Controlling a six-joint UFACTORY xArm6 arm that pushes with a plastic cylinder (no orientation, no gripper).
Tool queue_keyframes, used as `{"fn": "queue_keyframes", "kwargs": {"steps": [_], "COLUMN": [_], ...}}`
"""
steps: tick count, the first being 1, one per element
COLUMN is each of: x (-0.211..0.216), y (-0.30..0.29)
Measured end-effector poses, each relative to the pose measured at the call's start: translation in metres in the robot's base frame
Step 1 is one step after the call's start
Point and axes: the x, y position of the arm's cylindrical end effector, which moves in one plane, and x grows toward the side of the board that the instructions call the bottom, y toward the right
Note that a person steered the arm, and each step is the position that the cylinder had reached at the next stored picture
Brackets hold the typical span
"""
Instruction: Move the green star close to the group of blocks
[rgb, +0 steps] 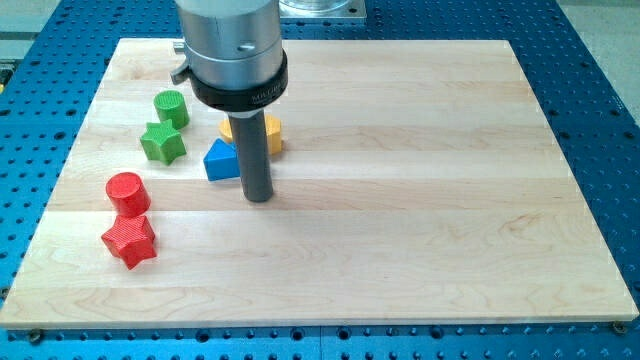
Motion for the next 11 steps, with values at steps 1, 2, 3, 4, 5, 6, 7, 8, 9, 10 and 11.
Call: {"fn": "queue_keyframes", "kwargs": {"steps": [1,2,3,4,5,6,7,8,9,10,11], "x": [0.044,0.025,0.005,-0.025,-0.007,-0.048,-0.079,-0.087,-0.087,-0.092,-0.104], "y": [-0.038,-0.077,-0.064,-0.063,-0.110,-0.151,-0.150,-0.162,-0.121,-0.134,-0.187]}}
